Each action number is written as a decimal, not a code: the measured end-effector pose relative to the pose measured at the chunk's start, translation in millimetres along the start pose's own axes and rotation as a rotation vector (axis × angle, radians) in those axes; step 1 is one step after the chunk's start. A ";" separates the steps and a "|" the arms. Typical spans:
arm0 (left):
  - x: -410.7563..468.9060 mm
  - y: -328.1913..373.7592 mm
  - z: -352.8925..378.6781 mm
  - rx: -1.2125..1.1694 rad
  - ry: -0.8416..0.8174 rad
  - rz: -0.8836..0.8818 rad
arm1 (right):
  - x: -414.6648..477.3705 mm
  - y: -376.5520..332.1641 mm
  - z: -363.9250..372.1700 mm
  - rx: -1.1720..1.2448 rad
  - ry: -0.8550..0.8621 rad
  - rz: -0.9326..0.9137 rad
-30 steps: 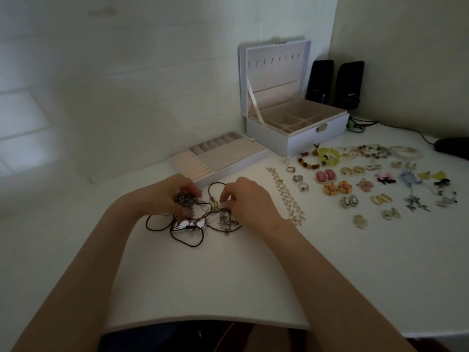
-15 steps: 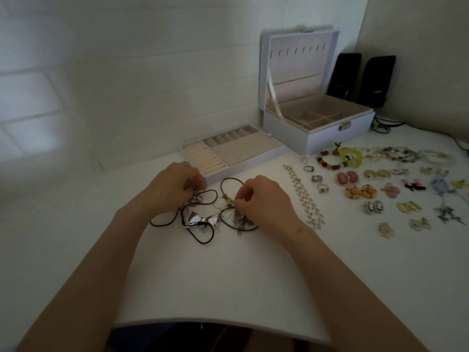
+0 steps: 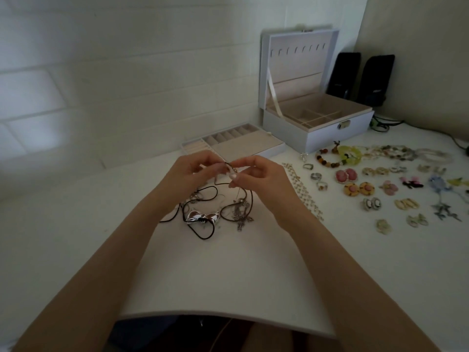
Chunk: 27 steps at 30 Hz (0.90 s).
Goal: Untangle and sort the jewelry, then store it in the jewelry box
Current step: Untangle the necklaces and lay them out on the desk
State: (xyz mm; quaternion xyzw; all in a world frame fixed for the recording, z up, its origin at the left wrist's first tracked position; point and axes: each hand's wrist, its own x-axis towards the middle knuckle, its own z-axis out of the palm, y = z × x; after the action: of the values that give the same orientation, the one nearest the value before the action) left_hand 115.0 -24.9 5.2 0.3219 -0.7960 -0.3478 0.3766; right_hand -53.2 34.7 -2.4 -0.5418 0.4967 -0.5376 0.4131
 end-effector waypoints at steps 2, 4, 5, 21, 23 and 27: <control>-0.5 2.2 0.6 -0.073 0.043 -0.004 | -0.3 1.5 0.2 -0.028 -0.013 0.017; 0.0 1.5 -1.4 -0.163 0.095 -0.026 | -0.8 3.2 0.0 -0.073 -0.024 0.022; 0.4 0.8 -2.7 -0.226 0.119 -0.038 | -1.1 3.7 0.0 -0.103 -0.028 0.019; 5.7 -3.1 -10.8 -0.515 0.344 0.049 | -0.4 16.6 6.7 -0.060 0.181 0.187; 6.4 -3.5 -10.2 -0.516 0.330 0.062 | -6.8 18.7 19.6 0.051 0.261 0.230; 7.3 -0.7 -9.7 -0.531 0.322 0.099 | -13.1 23.3 54.3 0.163 0.355 0.231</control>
State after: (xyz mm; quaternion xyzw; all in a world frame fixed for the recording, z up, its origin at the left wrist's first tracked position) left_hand 119.4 -34.0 12.0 0.2242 -0.6222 -0.4692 0.5852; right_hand -0.5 39.0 -32.0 -0.3430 0.5754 -0.6118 0.4206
